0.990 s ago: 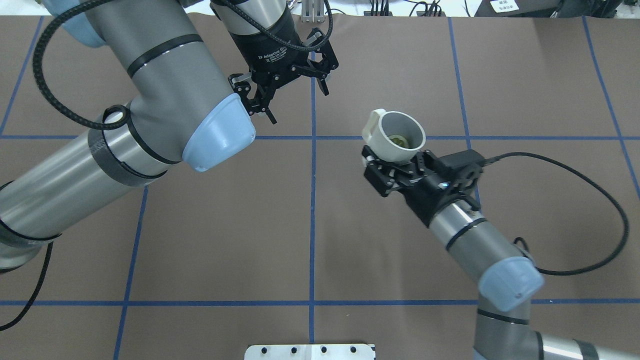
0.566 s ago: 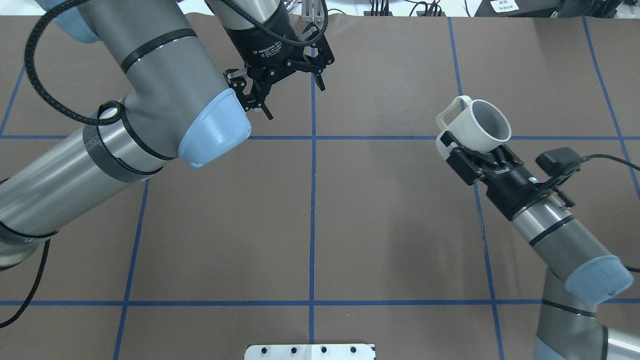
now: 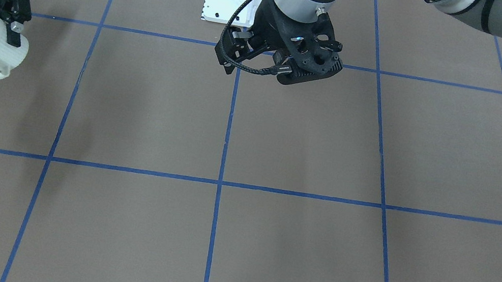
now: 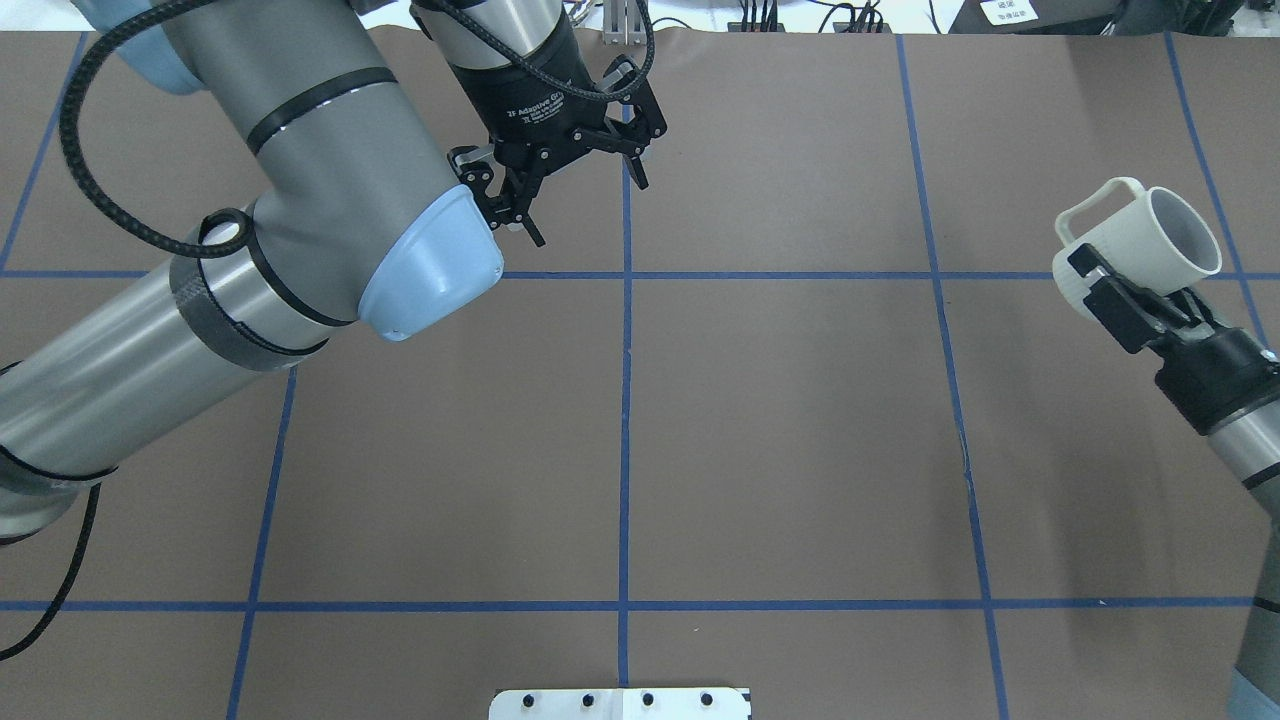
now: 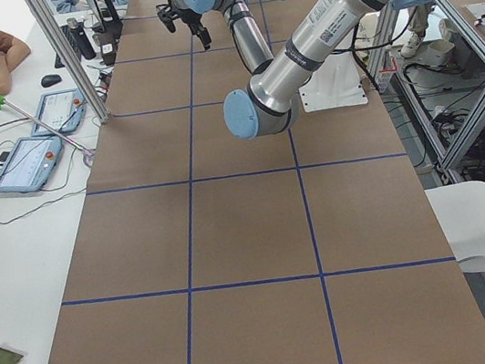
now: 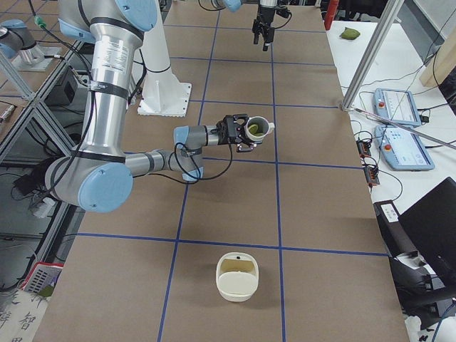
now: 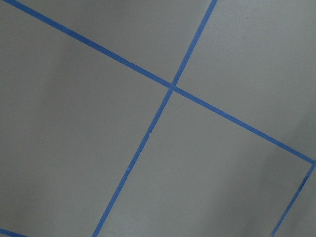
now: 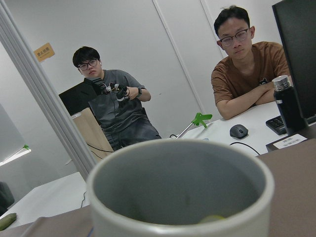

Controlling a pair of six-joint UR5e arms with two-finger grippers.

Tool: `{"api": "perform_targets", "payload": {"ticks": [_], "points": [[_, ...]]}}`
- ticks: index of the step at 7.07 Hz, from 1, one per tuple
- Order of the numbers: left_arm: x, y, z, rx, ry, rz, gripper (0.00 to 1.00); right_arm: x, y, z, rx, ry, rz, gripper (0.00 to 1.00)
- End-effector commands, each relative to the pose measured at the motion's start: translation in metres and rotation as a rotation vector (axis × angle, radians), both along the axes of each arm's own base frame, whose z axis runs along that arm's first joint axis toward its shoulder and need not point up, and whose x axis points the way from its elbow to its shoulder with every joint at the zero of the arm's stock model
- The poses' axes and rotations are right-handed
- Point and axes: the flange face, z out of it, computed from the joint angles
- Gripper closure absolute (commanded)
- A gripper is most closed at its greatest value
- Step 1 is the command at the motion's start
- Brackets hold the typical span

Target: Left arm hands cup to right arm to dump lemon

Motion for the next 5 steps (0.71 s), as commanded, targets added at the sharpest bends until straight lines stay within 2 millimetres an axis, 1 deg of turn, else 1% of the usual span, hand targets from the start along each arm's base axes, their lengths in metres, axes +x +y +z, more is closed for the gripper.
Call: {"api": "perform_targets", "payload": {"ticks": [1, 2, 3, 4, 5], "points": [[0.002, 0.000, 0.001, 0.004, -0.008, -0.009, 0.00, 0.053, -0.002, 0.049, -0.071, 0.087, -0.028, 0.64], [0.002, -0.001, 0.001, 0.003, -0.009, -0.009, 0.00, 0.080, -0.006, 0.078, -0.092, -0.001, -0.085, 0.64], [0.002, -0.001, 0.000, 0.002, -0.008, -0.009, 0.00, 0.105, 0.003, 0.122, -0.114, -0.092, -0.119, 0.64], [0.004, 0.000, 0.001, 0.001, -0.011, -0.007, 0.00, 0.128, 0.014, 0.162, -0.119, -0.122, -0.096, 0.66], [0.010, 0.003, 0.000, 0.013, -0.020, -0.013, 0.00, 0.147, 0.020, 0.176, -0.162, -0.217, -0.064, 0.66]]}}
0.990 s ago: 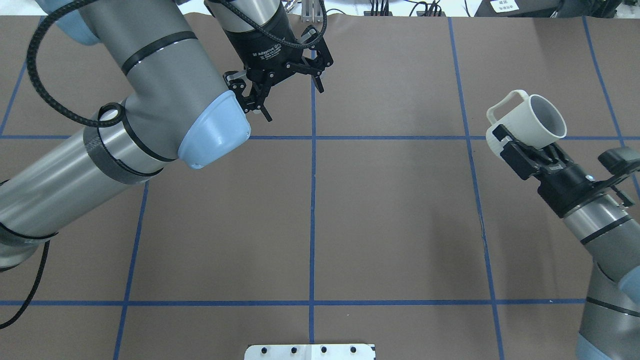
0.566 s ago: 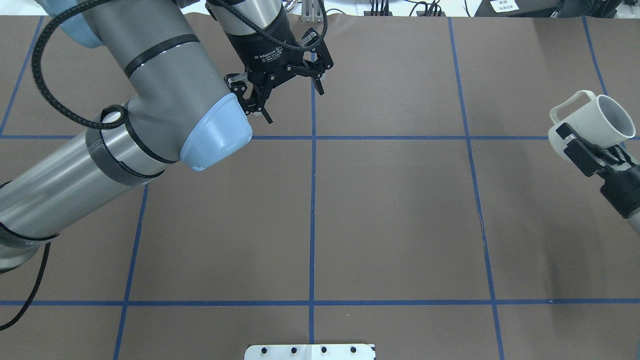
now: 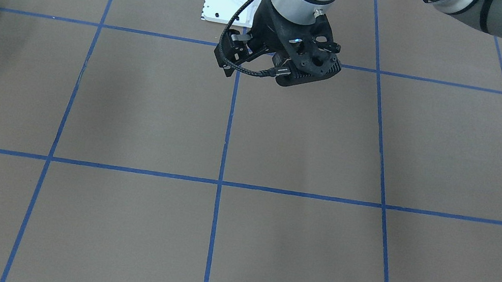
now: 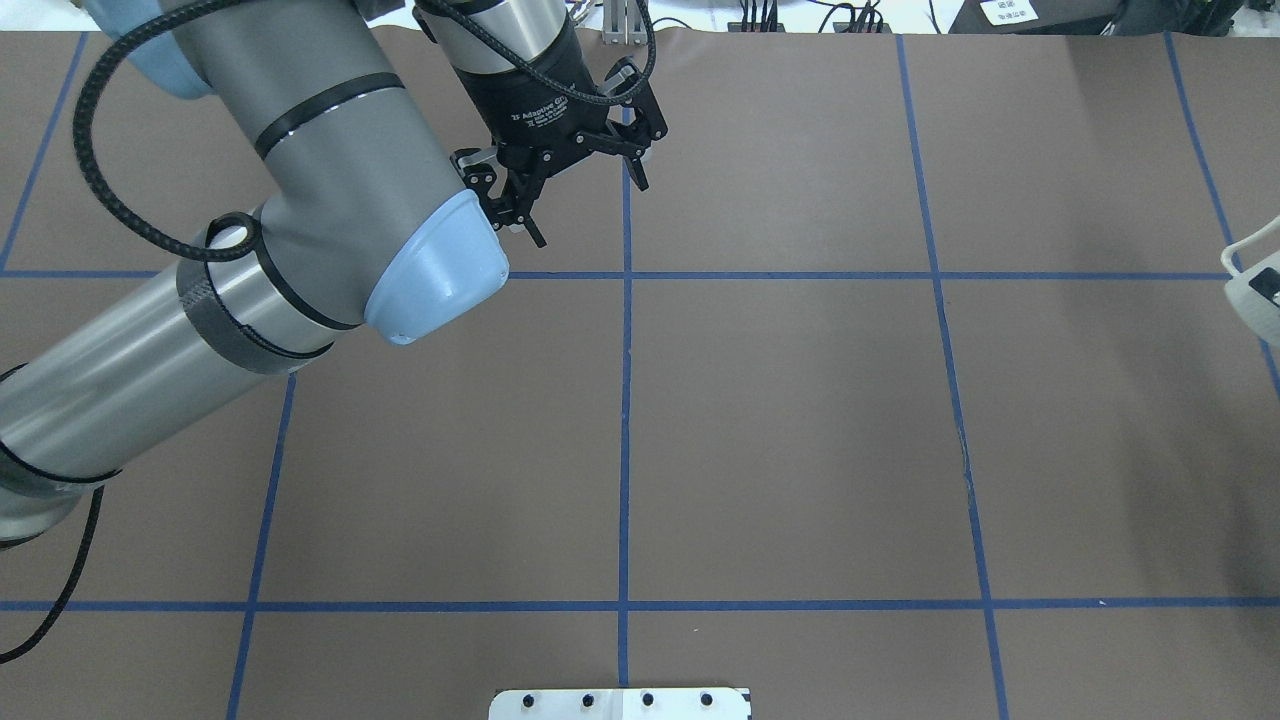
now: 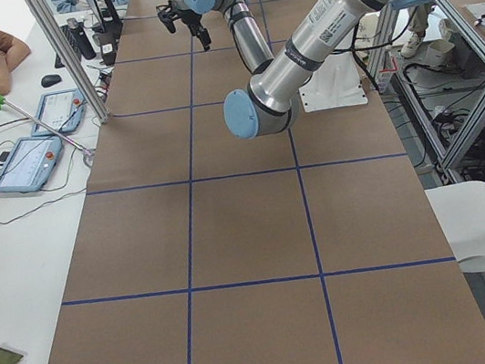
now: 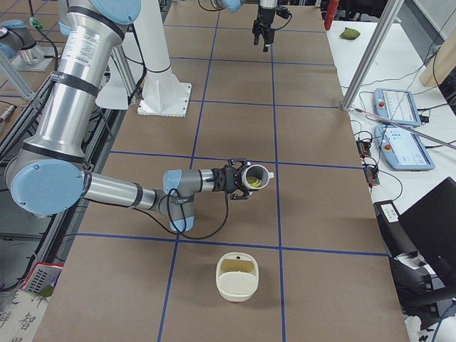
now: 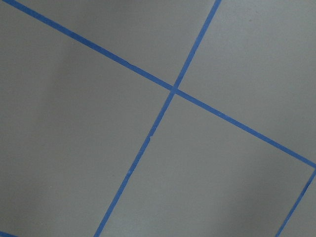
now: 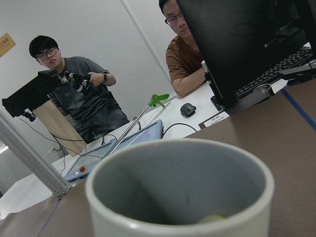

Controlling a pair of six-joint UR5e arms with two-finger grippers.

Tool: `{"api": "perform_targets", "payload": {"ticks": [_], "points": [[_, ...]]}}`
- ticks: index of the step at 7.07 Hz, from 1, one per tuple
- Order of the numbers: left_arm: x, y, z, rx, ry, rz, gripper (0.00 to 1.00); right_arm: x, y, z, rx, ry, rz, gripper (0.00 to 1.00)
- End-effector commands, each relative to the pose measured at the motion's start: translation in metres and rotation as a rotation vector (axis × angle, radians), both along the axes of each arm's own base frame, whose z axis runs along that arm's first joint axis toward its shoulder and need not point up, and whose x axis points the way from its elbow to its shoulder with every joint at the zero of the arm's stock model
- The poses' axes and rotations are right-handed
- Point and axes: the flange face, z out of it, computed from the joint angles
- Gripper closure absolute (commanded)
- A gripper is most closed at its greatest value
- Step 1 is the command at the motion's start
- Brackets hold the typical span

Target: Left arm hands cup to right arm to dump lemon

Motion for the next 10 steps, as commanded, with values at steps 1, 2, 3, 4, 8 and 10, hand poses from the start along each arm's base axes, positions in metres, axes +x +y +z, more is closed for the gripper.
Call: {"api": "perform_targets", "payload": {"ticks": [1, 2, 3, 4, 8, 10], "points": [[0.008, 0.006, -0.004, 0.011, -0.010, -0.001, 0.00, 0.047, 0.019, 0.039, -0.122, -0.210, 0.070, 0.66], [0.009, 0.007, -0.004, -0.005, -0.011, -0.010, 0.00, 0.062, 0.022, 0.045, -0.162, -0.265, 0.095, 0.66], [0.011, 0.007, -0.004, -0.007, -0.015, -0.020, 0.00, 0.085, 0.024, 0.063, -0.195, -0.251, 0.115, 0.67], [0.011, 0.007, -0.003, -0.007, -0.017, -0.021, 0.00, 0.103, 0.027, 0.071, -0.233, -0.294, 0.121, 0.67], [0.010, 0.008, -0.004, -0.006, -0.016, -0.021, 0.00, 0.107, 0.018, 0.083, -0.391, -0.660, 0.166, 0.67], [0.010, 0.006, -0.006, 0.002, -0.020, -0.032, 0.00, 0.112, 0.019, 0.090, -0.449, -0.789, 0.190, 0.67]]}}
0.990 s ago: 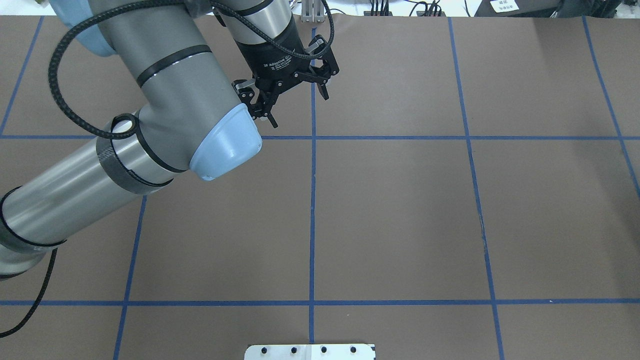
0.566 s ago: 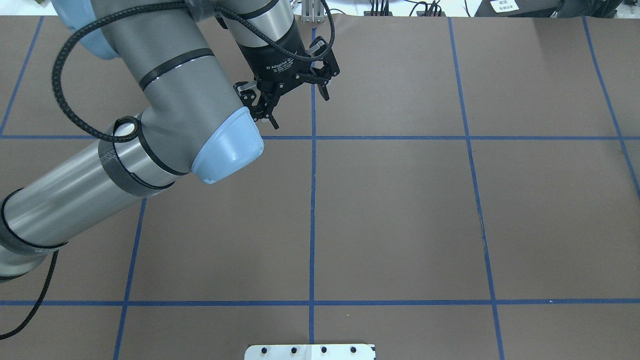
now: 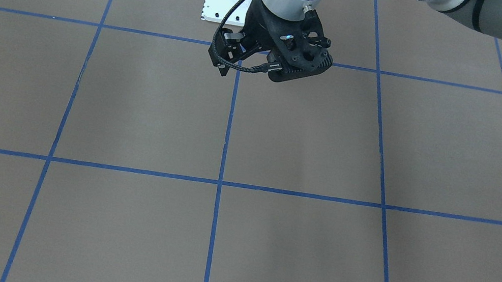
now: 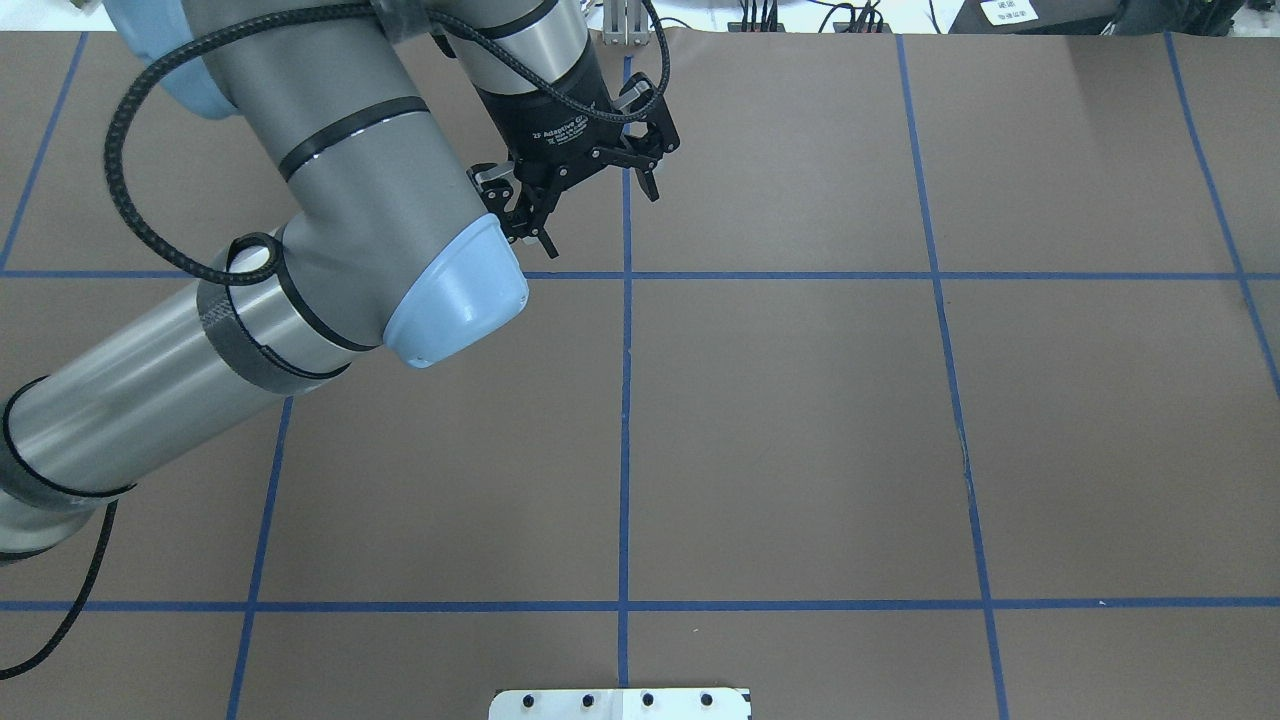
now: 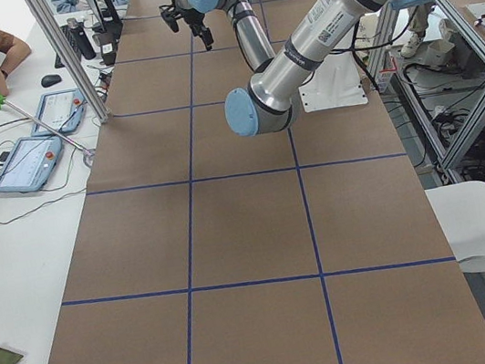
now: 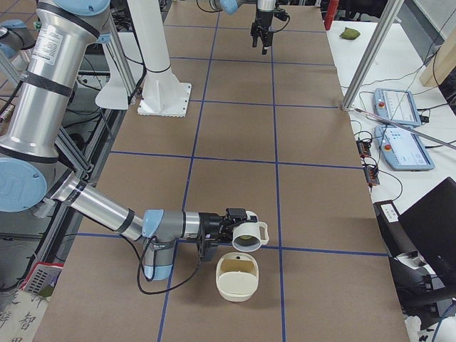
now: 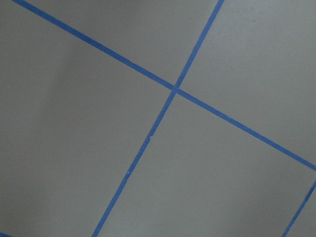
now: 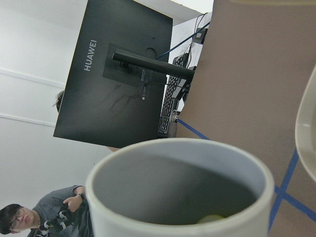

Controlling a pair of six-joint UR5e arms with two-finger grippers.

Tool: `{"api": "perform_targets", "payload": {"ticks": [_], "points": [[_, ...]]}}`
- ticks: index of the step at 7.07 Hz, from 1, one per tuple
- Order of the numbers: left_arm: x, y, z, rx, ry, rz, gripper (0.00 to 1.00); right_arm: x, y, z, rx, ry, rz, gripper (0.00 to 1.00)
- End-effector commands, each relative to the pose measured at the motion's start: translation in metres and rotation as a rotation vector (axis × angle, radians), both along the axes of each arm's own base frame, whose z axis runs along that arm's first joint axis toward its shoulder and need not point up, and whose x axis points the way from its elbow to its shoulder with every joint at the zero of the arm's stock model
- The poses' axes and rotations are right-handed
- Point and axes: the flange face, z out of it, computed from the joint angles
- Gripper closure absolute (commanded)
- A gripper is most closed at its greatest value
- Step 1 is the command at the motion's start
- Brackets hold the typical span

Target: Left arm hands cup to right arm to dump lemon

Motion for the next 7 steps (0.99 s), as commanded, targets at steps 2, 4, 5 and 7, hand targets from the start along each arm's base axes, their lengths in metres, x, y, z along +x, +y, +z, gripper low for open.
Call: {"api": "perform_targets", "payload": {"ticks": [2, 4, 5, 7], "points": [[-0.001, 0.000, -0.003, 0.008, -0.001, -0.007, 0.00, 0.015, -0.005, 0.010, -0.097, -0.243, 0.034, 0.67], [0.002, 0.000, -0.002, 0.016, -0.011, -0.015, 0.00, 0.023, -0.002, 0.010, -0.133, -0.377, 0.058, 0.67], [0.002, 0.000, -0.003, 0.020, -0.011, -0.018, 0.00, 0.025, 0.005, 0.017, -0.158, -0.458, 0.067, 0.67], [0.002, -0.002, 0.000, 0.028, -0.023, -0.030, 0.00, 0.031, 0.017, 0.030, -0.178, -0.584, 0.088, 0.67]]}}
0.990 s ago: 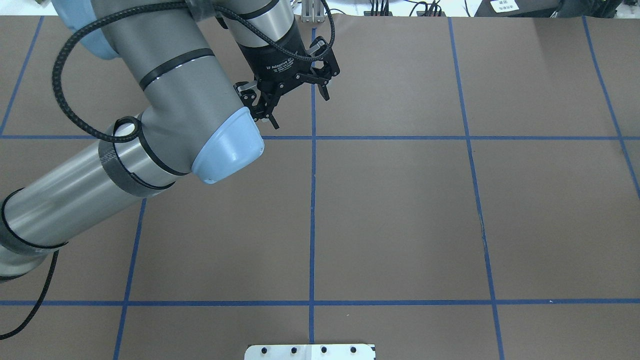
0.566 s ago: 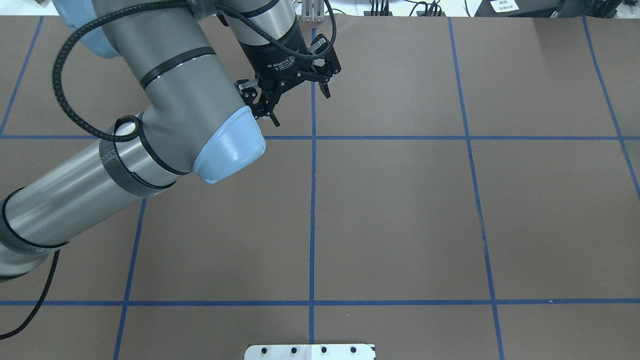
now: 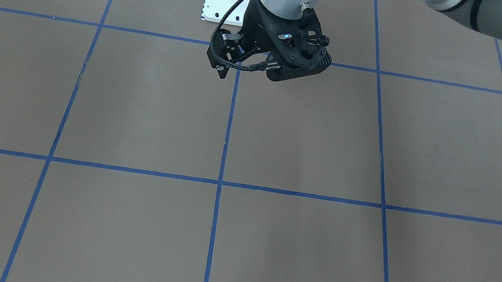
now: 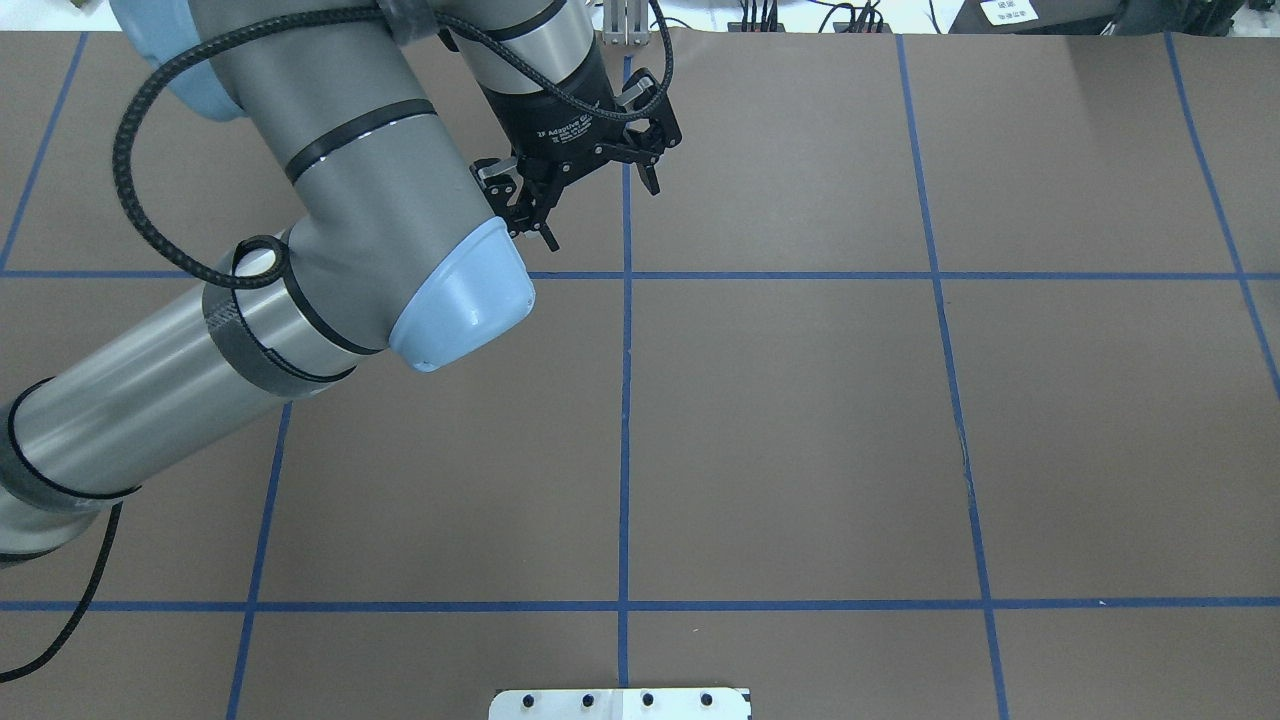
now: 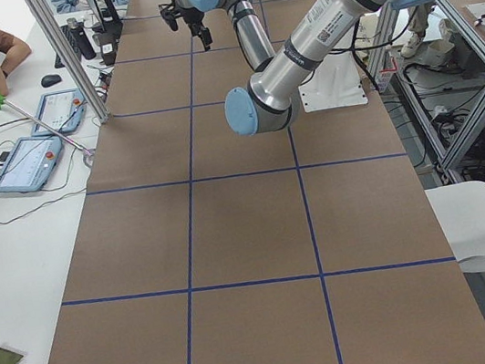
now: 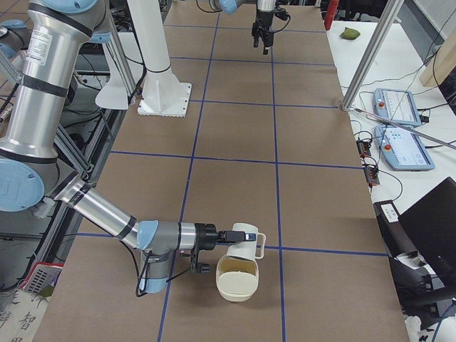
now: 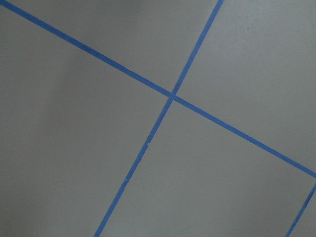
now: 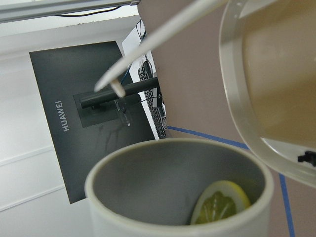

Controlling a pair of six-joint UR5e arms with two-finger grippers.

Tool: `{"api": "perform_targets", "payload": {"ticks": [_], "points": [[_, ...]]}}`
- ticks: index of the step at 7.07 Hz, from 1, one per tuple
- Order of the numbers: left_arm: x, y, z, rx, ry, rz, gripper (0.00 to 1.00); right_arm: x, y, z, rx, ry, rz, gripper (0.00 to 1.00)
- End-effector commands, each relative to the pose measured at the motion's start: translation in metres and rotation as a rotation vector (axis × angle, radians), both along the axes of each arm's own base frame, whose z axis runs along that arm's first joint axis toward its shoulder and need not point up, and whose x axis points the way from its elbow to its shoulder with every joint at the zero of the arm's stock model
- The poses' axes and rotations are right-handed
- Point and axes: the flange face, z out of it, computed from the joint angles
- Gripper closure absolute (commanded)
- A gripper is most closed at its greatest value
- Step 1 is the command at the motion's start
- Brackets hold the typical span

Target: Left arm hands cup to right arm to dump lemon

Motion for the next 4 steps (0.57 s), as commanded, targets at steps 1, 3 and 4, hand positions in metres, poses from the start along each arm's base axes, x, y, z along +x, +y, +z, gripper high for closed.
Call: {"api": "perform_targets", "payload": {"ticks": [1, 3, 4], "points": [[0.0003, -0.0013, 0.0011, 0.007, -0.006, -0.006, 0.00, 0.0056, 0.0052, 0.0059, -0.036, -0.131, 0.032, 0.67], [-0.0014, -0.0012, 0.0001, 0.007, -0.008, -0.008, 0.00, 0.0084, -0.0004, 0.0036, -0.048, -0.206, 0.058, 0.67], [-0.0014, -0.0012, 0.0003, 0.006, -0.009, -0.008, 0.00, 0.0100, 0.0025, 0.0105, -0.064, -0.234, 0.064, 0.67]]}}
